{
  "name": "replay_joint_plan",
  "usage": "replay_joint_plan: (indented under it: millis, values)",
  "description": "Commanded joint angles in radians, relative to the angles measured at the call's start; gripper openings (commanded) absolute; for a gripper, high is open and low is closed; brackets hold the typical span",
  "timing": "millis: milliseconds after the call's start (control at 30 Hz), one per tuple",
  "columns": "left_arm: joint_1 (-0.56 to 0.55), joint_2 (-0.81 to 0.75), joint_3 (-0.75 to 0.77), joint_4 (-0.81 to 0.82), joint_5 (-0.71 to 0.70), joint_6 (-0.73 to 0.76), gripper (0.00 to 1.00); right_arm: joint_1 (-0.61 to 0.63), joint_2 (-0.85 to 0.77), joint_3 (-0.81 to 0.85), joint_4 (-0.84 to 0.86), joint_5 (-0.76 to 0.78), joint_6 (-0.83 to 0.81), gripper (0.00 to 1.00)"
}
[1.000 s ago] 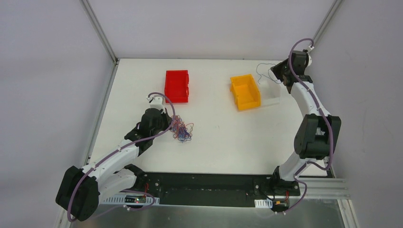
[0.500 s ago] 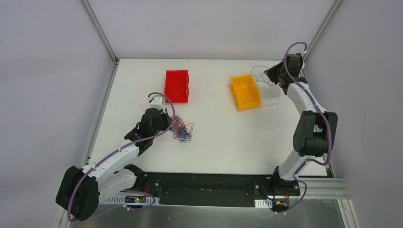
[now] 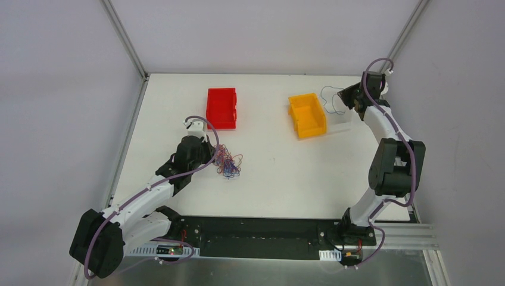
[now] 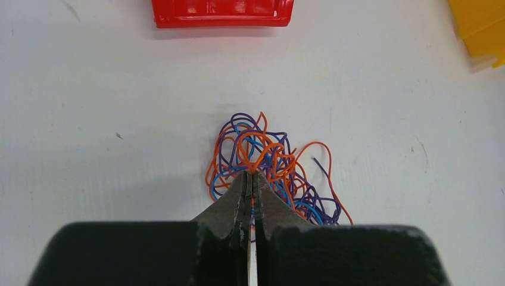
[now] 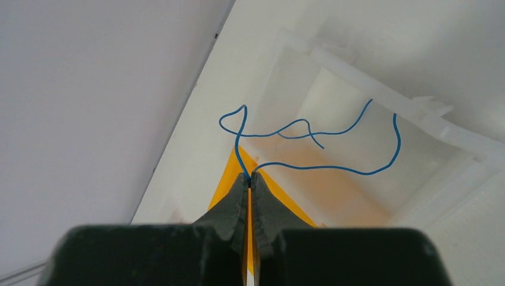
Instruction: Untangle the cables
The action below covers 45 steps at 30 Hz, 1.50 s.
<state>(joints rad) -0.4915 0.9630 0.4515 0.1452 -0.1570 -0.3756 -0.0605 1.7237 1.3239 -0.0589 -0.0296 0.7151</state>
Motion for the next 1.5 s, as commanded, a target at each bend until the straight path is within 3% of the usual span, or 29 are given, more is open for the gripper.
replay_joint_plan:
  millis: [0, 333, 600, 900, 1067, 1300, 1467]
  values:
    - [-0.006, -0.023, 0.004, 0.023, -0.009, 0.014, 0.00, -0.022, -0.004, -0.017, -0.002, 0.063, 0.007, 0.00]
    - [-0.005, -0.021, 0.006, 0.023, 0.000, 0.014, 0.00, -0.012, 0.070, -0.080, 0.015, 0.066, -0.032, 0.00]
    - [-0.005, -0.018, 0.007, 0.026, 0.011, 0.012, 0.00, -0.004, 0.136, -0.008, -0.036, 0.040, -0.068, 0.01]
    - [-0.005, -0.011, 0.008, 0.030, 0.024, 0.012, 0.00, 0.059, -0.015, 0.055, -0.166, 0.176, -0.218, 0.39]
    - [-0.005, -0.003, 0.012, 0.039, 0.055, 0.016, 0.00, 0.105, -0.151, -0.016, -0.152, 0.129, -0.249, 0.67]
    - [-0.005, 0.001, 0.006, 0.083, 0.152, 0.028, 0.00, 0.209, -0.324, -0.174, -0.131, -0.020, -0.310, 0.82]
    - [-0.007, 0.019, 0.005, 0.123, 0.266, 0.044, 0.00, 0.357, -0.429, -0.317, -0.112, -0.047, -0.332, 0.91]
